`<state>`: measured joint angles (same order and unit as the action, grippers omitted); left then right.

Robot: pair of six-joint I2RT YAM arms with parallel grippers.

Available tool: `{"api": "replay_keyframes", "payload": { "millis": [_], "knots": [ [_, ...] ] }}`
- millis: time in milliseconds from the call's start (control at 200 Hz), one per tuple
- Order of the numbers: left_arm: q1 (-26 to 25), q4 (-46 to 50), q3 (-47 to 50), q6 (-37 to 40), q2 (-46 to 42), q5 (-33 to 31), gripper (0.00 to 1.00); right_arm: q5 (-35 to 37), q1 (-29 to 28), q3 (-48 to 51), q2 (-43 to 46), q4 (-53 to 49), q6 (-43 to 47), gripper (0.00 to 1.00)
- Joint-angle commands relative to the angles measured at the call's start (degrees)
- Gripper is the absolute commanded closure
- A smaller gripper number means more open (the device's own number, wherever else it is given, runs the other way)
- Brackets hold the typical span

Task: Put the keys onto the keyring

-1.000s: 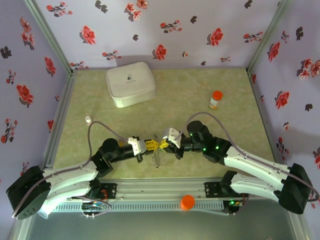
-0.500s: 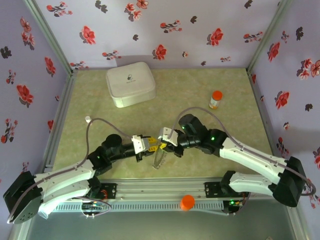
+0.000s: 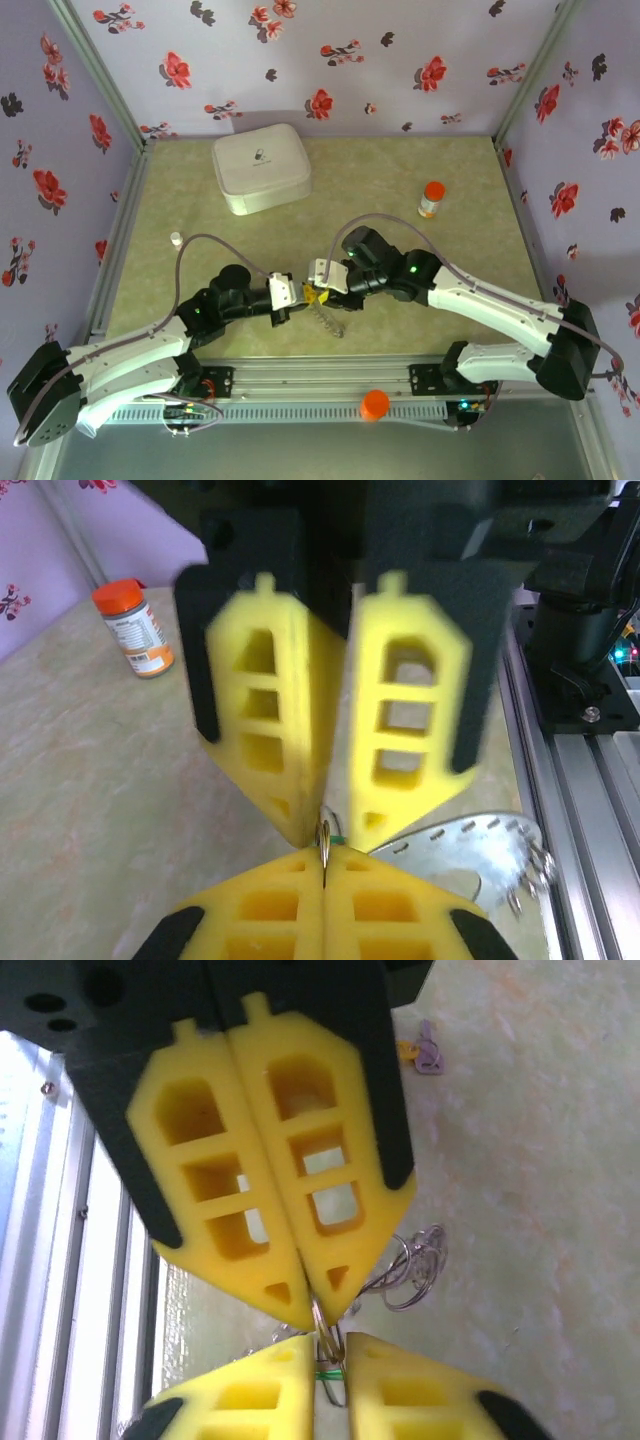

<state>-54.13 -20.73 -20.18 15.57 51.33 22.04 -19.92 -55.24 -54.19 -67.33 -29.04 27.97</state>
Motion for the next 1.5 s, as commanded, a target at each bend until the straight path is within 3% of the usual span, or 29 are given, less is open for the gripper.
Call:
{"api": "replay_keyframes", "payload": {
  "millis": [0,240,635,1495],
  "knots": [
    [0.0,-9.9,2.6,-1.4,-1.9,0.0,1.00,-3.6,2.5,3.6,4.5,4.4,-4.8,0.73],
    [0.0,-22.9,7.8,-5.4,-0.3,1.1,1.00,-4.4,2.6,11.3,9.6,13.5,-10.3,0.73],
    [0.0,-24.8,7.7,-5.6,2.1,5.5,1.00,-7.2,1.7,12.9,8.8,15.1,-8.8,0.69],
    [0.0,-23.2,7.3,-5.6,1.3,7.1,1.00,-6.7,1.0,12.2,8.9,10.5,-6.1,0.96]
  ]
}}
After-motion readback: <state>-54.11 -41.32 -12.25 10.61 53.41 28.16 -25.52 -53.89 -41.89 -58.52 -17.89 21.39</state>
